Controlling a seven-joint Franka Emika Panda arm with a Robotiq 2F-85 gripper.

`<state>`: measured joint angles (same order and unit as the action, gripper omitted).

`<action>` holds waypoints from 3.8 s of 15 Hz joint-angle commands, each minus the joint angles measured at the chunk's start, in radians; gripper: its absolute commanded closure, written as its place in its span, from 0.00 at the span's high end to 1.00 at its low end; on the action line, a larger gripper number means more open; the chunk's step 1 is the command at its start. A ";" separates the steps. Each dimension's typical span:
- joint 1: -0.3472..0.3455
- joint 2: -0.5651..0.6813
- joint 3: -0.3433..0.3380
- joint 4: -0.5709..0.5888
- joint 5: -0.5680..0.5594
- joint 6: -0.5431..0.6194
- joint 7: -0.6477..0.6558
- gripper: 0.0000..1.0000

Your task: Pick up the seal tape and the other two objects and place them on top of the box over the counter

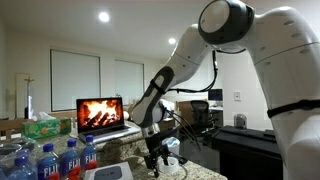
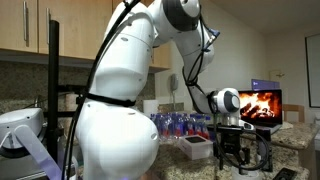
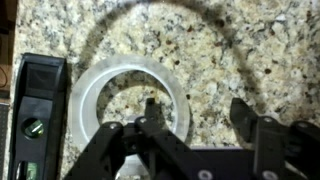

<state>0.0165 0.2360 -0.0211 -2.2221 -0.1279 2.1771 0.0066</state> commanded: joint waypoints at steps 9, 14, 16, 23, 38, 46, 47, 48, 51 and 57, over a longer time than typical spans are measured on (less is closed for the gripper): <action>0.046 0.014 0.007 0.013 -0.095 -0.014 0.081 0.08; 0.048 -0.053 0.026 0.002 -0.064 -0.069 0.043 0.10; 0.059 -0.113 0.042 -0.020 -0.067 -0.081 0.058 0.10; 0.188 -0.272 0.203 0.068 -0.021 -0.201 0.205 0.10; 0.264 0.150 0.226 0.495 0.192 -0.372 0.273 0.10; 0.263 0.120 0.179 0.443 0.253 -0.323 0.357 0.10; 0.265 0.119 0.176 0.444 0.252 -0.320 0.373 0.10; 0.265 0.119 0.172 0.440 0.251 -0.312 0.390 0.10; 0.263 0.111 0.167 0.428 0.257 -0.301 0.428 0.10; 0.257 0.070 0.154 0.361 0.292 -0.252 0.483 0.10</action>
<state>0.2846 0.3763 0.1344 -1.7737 0.1262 1.8801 0.4478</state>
